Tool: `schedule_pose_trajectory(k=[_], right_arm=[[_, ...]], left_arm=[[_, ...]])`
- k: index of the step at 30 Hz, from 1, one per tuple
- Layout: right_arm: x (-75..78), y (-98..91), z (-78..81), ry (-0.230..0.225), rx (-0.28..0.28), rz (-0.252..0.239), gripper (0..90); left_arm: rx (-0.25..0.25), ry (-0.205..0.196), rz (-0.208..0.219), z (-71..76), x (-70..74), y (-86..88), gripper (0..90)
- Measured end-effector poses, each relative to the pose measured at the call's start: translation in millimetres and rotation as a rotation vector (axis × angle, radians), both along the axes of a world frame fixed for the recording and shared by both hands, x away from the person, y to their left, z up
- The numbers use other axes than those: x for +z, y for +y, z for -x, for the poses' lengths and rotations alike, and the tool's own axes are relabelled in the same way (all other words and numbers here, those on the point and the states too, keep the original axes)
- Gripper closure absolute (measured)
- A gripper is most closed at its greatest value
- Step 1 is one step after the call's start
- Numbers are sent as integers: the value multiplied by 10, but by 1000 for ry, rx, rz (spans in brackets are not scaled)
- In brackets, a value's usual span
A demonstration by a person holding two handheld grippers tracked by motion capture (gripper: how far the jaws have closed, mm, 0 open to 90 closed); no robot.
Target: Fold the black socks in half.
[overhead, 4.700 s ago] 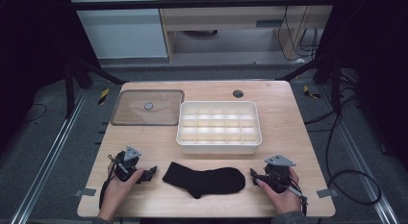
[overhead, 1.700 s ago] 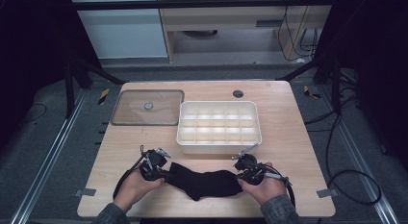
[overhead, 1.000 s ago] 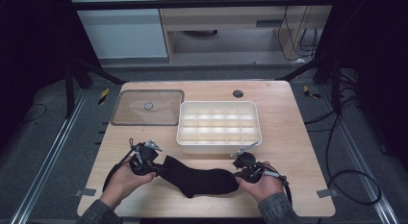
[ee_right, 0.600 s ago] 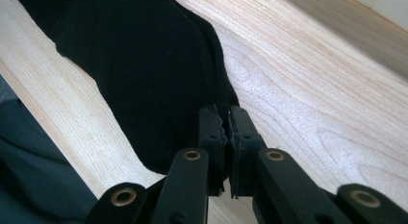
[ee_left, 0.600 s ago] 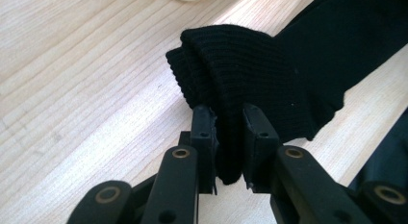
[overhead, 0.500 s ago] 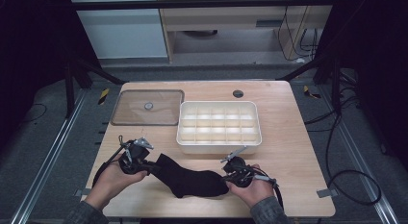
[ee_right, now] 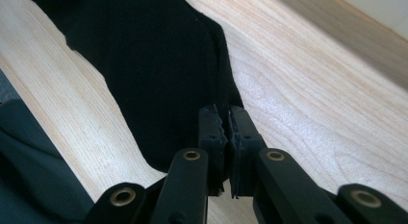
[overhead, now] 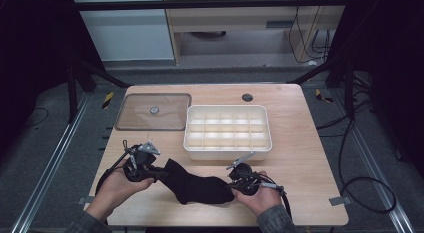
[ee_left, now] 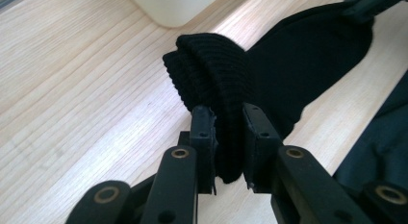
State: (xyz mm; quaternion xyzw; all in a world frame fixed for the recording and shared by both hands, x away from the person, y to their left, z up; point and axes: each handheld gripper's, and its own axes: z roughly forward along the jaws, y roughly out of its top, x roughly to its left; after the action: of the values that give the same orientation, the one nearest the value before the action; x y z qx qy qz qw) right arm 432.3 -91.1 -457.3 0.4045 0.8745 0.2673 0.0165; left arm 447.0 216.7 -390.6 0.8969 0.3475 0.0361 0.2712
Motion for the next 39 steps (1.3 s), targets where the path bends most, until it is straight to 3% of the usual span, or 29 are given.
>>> schedule_pose_trajectory(k=[12, 24, 28, 32, 39], right_arm=[[-9, 34, 19, 3, 2, -2, 860], [-49, 25, 17, 6, -4, -58, 857], [-96, 2, 19, 18, -17, -73, 857], [-128, -21, 29, 26, -25, -85, 840], [-144, -65, 23, 32, -39, -100, 827]], left_arm=[[-90, 0, 5, 86, 38, -408, 762], [-145, 5, 9, 141, -3, -793, 762], [-170, 6, 9, 156, -59, -999, 760], [-203, 3, -34, 179, -135, -1177, 759], [-200, 34, -51, 169, -300, -1260, 757]])
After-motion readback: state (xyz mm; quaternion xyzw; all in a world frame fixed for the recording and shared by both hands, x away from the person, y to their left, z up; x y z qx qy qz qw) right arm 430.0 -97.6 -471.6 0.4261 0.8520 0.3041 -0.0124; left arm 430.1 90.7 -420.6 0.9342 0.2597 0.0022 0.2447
